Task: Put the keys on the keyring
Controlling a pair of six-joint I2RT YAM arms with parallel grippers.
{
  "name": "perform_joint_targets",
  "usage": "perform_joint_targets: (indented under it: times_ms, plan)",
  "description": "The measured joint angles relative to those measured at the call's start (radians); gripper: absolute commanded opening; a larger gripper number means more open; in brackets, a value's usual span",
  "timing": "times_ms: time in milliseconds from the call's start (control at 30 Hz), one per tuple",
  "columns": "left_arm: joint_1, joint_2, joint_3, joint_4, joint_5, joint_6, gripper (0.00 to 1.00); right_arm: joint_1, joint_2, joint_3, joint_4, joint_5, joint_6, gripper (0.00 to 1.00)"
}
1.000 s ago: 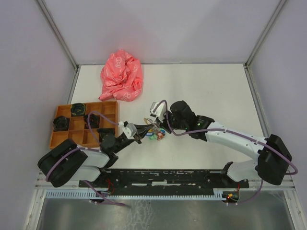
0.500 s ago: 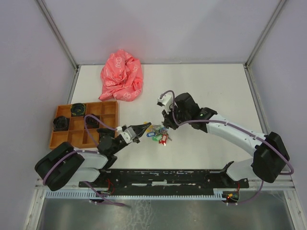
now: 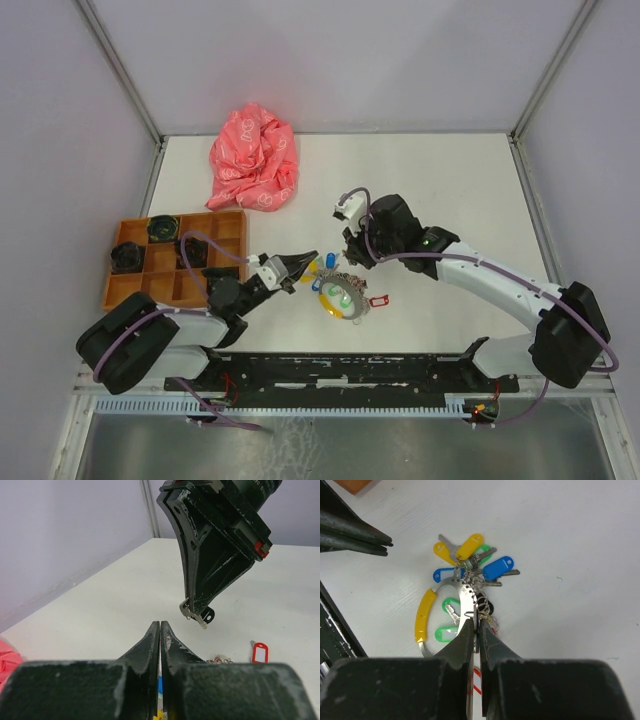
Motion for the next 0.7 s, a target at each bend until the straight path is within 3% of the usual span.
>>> perform_joint_targets:
  times_ms: [200,333,567,700]
  plan:
    - [0.0,-0.024,0.059,-0.204,0.008,-0.082,0.16,-0.031,0.008,0.0,-0.066,0.117,0.047,0.04]
    - [0.0,-0.067,0.127,-0.425,0.002,-0.157,0.34,-0.083,0.048,0.002,-0.173,0.179,0.146,0.08]
    - [0.0,-0.113,0.192,-0.734,-0.028,-0.289,0.4,-0.201,0.234,0.037,-0.36,0.201,0.275,0.08]
    - [-0.006,-0.111,0.214,-0.863,-0.027,-0.372,0.42,-0.264,0.31,0.04,-0.404,0.193,0.312,0.15]
